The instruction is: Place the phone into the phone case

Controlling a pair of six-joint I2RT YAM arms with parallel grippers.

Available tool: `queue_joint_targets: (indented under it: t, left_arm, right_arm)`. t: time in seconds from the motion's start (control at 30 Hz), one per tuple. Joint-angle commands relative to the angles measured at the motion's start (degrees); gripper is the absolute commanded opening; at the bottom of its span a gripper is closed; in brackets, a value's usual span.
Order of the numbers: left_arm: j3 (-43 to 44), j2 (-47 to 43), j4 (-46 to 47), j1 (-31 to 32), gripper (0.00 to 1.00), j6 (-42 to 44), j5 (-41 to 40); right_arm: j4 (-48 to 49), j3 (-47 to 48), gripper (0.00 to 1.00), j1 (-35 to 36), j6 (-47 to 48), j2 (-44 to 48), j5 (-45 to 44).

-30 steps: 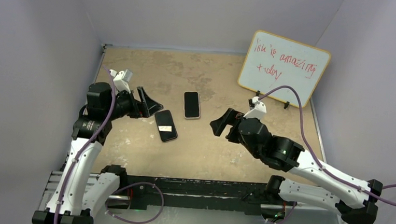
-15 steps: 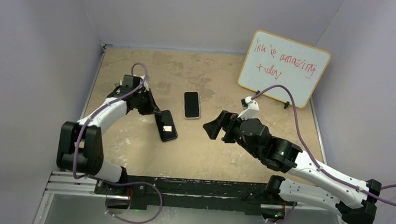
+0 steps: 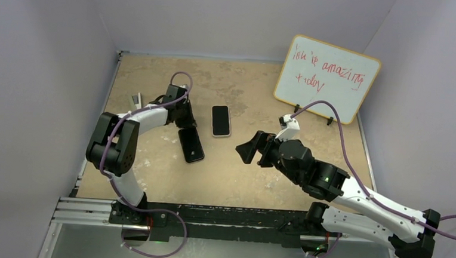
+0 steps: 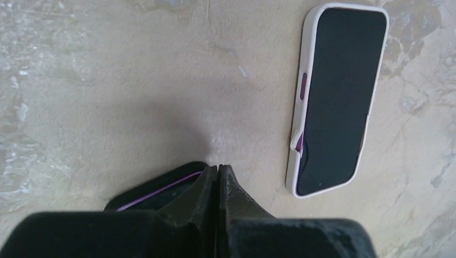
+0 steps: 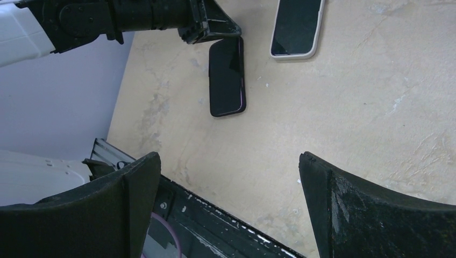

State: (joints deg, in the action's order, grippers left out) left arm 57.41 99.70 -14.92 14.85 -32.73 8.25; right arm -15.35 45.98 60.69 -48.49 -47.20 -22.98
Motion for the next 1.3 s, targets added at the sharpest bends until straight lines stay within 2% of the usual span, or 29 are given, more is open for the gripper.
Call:
queue_joint_targets:
  t: [0.0, 0.17, 0.27, 0.5, 0.63, 0.73, 0.8, 0.83, 1.0, 1.27]
  left_arm:
    - [-5.6, 4.0, -2.9, 1.3, 0.00, -2.1, -8.1]
    - [-9.9, 0.2, -5.4, 1.3, 0.00, -2.9, -11.0]
    - [-10.0, -4.6, -5.5, 1.3, 0.00, -2.3, -8.9]
    - [6.5, -10.9, -11.4, 1.3, 0.02, 2.8, 1.0]
    - [12.1, -17.2, -13.5, 1.3, 0.22, 5.9, 6.3]
    - [13.7, -23.0, -15.3, 1.3, 0.52, 7.2, 6.6]
    - [14.4, -26.0, -17.0, 1.3, 0.77, 7.6, 6.9]
    - [14.4, -27.5, -17.7, 1.3, 0.82, 7.8, 7.3]
    - [10.9, -37.4, -17.3, 1.3, 0.89, 8.0, 11.9]
    - [0.6, -51.0, -14.0, 1.3, 0.93, 5.9, 15.7]
  right_arm:
    - [0.6, -0.1, 0.99, -0.2, 1.0, 1.0, -0.4]
    - [0.1, -0.2, 0.99, -0.1, 1.3, 1.7, -0.7]
    - [-0.2, -0.3, 0.99, -0.1, 1.0, 2.1, -1.1]
    - [0.1, 0.1, 0.99, -0.2, 1.3, 2.2, -0.9]
    - [-1.3, 1.0, 0.99, -0.2, 1.5, 1.6, -1.2]
    - [-3.5, 1.8, 0.99, -0.2, 0.1, 1.2, -3.6]
    - [-5.4, 2.1, 0.99, -0.1, -1.8, 1.1, -5.9]
    - [-6.6, 2.5, 0.99, -0.2, -3.1, 1.0, -7.2]
    - [-12.4, 5.8, 0.99, -0.2, -7.6, 0.3, -12.4]
    - [-13.5, 7.3, 0.99, -0.1, -7.8, 0.3, -14.1]
